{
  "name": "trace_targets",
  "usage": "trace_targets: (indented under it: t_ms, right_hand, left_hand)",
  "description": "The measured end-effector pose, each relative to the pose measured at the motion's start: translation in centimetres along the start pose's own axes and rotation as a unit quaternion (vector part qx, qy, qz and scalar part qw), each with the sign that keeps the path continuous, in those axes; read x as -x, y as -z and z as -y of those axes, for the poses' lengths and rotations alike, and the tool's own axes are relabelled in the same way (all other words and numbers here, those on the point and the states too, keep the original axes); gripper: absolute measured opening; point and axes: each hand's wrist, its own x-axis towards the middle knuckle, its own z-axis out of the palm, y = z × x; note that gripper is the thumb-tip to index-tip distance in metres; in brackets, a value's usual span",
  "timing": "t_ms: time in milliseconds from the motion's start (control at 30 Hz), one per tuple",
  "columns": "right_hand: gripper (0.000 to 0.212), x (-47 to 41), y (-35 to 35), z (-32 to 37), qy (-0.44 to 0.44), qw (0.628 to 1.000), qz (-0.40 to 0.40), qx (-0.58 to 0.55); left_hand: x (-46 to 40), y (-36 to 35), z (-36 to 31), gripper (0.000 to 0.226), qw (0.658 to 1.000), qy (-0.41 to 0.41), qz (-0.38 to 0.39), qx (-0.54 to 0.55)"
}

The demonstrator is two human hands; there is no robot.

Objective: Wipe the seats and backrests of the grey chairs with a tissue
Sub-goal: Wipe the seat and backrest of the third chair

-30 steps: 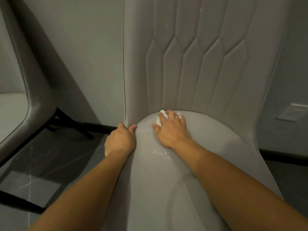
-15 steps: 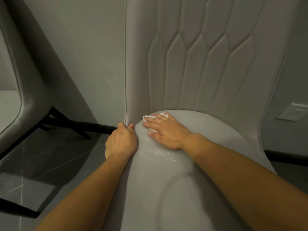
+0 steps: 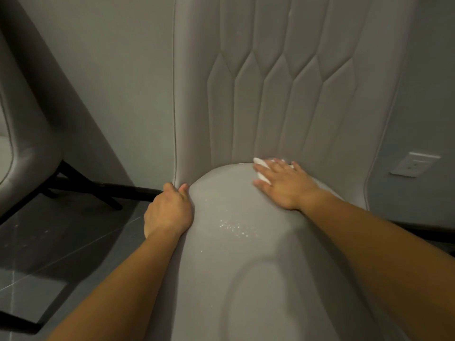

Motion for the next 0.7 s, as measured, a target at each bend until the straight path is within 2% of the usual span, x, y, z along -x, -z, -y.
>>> trace_targets:
  t_ms: [133,333,433,600,700]
  right_hand:
    - [0.068,2.0,-0.9,-2.2,-0.062,0.997,-0.033,-0.022]
    - [0.070,1.9,-1.1,1.9,-0.159,0.984,-0.027,-0.076]
    - [0.072,4.6,-1.3,5.6,-0.109,0.991,-0.025,-0.070]
    - [0.082,12.6,-2.2,11.1,0.061,0.993,-0.068,-0.071]
    - [0.081,13.2,-2.8,13.4,0.072,0.993,-0.056,-0.077]
  left_hand:
    - [0.0,0.0,0.0,0.043,1.000,0.000,-0.004,-0.005]
    - [0.1,-0.1,0.0,0.041,1.000,-0.012,-0.010,0.002]
    - [-0.2,0.0,0.2,0.040,1.000,-0.020,-0.005,0.004]
    - [-1.6,0.0,0.4,0.037,0.998,-0.042,0.033,0.038]
    - [-3.1,0.6,0.8,0.038,0.990,-0.054,0.110,0.076]
